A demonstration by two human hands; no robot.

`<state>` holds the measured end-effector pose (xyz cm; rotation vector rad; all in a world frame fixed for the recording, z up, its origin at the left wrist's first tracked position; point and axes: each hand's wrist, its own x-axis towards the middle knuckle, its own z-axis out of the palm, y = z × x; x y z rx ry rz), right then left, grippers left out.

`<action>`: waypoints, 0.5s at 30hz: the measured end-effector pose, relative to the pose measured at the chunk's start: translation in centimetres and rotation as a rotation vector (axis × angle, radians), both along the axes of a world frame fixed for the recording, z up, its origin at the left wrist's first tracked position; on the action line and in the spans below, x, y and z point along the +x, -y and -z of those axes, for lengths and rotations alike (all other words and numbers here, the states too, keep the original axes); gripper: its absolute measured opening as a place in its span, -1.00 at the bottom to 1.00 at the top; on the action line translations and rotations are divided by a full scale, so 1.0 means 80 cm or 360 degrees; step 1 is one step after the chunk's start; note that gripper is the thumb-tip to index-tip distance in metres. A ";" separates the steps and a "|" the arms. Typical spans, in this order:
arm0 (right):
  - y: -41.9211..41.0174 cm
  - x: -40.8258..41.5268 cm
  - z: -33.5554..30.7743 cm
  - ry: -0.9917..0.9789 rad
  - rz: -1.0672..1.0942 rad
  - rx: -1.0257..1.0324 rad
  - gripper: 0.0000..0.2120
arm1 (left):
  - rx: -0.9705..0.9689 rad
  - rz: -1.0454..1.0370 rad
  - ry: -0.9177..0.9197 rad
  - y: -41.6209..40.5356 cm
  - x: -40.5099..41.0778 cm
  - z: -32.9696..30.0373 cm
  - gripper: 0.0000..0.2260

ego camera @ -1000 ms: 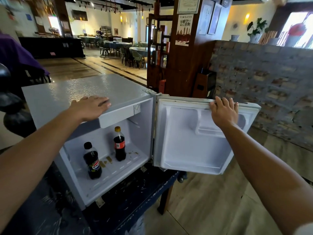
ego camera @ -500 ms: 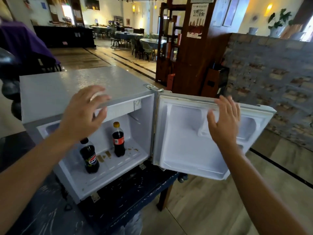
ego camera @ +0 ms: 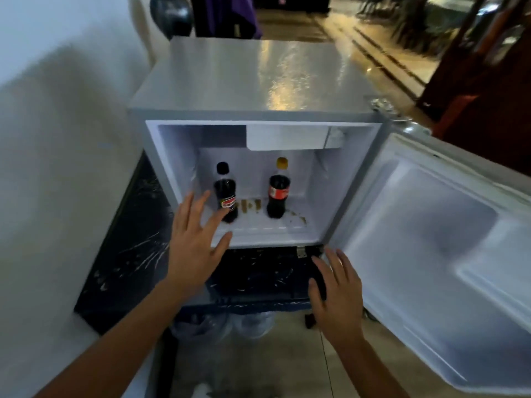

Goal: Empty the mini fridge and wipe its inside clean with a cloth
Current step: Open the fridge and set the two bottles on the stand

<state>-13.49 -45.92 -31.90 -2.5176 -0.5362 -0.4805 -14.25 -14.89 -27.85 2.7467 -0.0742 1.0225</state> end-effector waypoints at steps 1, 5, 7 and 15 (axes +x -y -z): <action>-0.011 0.016 0.004 0.0027 -0.0067 -0.0028 -0.60 | 0.0022 -0.0045 -0.0008 -0.003 0.009 0.003 -0.58; -0.070 0.093 0.000 0.0189 -0.0162 -0.0179 -0.53 | 0.0106 -0.0227 -0.0161 -0.016 0.063 0.004 -0.49; -0.100 0.134 -0.008 0.0217 -0.0133 -0.0279 -0.47 | 0.0139 -0.0324 -0.0328 -0.017 0.092 0.007 -0.42; -0.160 0.252 -0.043 0.0301 0.0028 -0.0248 -0.38 | 0.0093 -0.0414 -0.0477 -0.042 0.173 0.007 -0.18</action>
